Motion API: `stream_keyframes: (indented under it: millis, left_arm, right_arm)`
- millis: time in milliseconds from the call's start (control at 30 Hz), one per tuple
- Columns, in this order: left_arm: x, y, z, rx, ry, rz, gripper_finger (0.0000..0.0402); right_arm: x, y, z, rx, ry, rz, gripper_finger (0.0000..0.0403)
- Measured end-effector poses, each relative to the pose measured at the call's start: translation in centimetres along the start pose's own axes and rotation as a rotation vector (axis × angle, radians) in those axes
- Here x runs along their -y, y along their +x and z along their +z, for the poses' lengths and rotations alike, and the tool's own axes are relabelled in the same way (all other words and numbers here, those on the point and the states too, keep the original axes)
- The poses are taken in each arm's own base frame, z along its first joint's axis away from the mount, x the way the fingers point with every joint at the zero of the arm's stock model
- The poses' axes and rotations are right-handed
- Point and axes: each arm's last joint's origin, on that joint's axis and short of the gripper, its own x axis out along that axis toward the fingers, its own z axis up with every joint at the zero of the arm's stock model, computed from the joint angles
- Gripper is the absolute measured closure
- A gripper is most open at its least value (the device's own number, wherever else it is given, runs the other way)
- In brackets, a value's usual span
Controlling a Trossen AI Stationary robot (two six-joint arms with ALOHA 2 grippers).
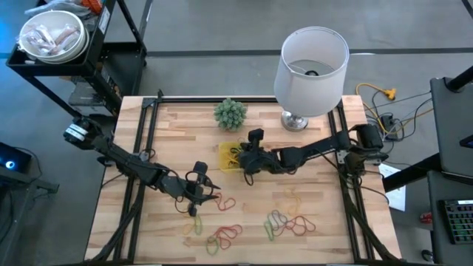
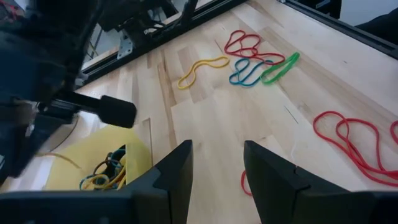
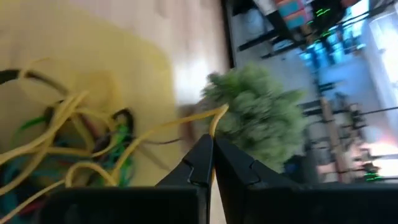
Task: Pick and place rubber bands into bin
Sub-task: Put the yellow rubber band into the yellow bin, then put the red rubber band into the yellow bin
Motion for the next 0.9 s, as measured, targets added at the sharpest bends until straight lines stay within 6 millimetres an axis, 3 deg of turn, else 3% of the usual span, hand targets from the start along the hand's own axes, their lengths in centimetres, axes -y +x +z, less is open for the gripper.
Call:
stream_keyframes:
  millis: [267,567,700,900]
  left_arm:
    - [0.0,0.0,0.0,0.0,-0.001,0.0,0.0274]
    - [0.0,0.0,0.0,0.0,-0.001,0.0,0.0274]
    - [0.0,0.0,-0.1,-0.005,-0.006,-0.009,0.0274]
    - [0.5,-0.1,-1.4,-0.136,-0.118,-0.1,0.0274]
  right_arm:
    - [-1.0,0.2,-1.1,-0.003,0.078,0.337,0.0369]
    - [-0.6,-0.5,-1.2,-0.02,0.095,0.352,0.0274]
    - [0.2,-2.8,-0.4,0.017,0.094,0.347,0.0249]
    - [0.8,-8.7,0.4,0.075,0.148,0.424,0.0242]
